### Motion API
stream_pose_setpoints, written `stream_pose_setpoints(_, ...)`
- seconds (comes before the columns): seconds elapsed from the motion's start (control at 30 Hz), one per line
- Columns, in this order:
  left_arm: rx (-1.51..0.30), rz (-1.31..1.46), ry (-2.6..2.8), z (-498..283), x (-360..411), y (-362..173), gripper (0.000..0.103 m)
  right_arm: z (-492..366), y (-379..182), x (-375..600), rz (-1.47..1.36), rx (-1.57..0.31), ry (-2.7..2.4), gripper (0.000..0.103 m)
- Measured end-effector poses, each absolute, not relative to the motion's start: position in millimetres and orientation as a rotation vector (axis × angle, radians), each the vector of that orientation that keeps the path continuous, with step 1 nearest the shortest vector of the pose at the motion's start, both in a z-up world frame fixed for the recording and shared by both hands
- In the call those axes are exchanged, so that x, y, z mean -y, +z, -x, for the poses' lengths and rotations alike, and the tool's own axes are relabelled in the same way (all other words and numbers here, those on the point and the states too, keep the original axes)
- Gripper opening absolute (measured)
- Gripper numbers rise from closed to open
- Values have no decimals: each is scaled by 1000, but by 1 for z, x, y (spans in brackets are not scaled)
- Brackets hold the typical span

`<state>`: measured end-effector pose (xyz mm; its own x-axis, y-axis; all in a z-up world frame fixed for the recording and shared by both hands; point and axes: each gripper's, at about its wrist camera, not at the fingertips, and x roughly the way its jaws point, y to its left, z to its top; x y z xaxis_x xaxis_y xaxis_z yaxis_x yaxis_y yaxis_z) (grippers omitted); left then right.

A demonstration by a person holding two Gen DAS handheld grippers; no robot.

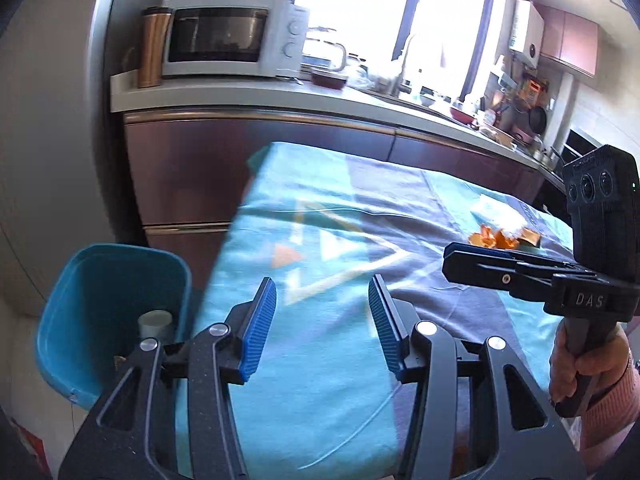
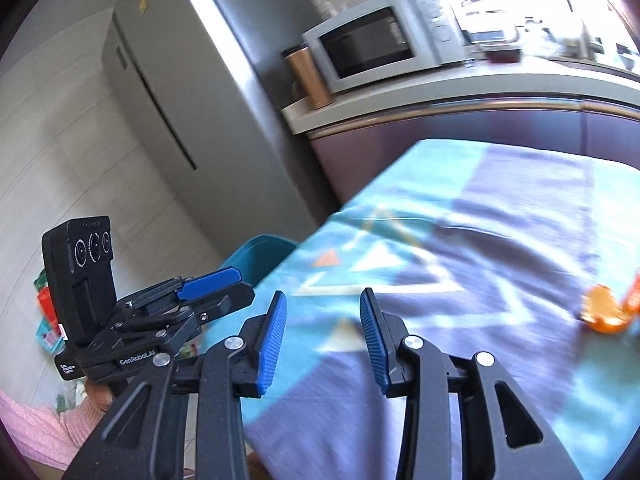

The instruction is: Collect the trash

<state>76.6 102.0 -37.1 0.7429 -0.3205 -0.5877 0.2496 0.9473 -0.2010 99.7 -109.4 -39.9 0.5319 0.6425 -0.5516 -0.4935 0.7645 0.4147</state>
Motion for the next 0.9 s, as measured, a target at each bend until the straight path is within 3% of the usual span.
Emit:
stream_pose_setpoints(0.33,-722,-16,-485,-97,4,-49,48,-90,-46,217,-307,-703,441,38)
stream_pose_setpoints(0.9,-803,-115,-598,-158,114,-62,49,-88,-73,347,-491,-669,121,45)
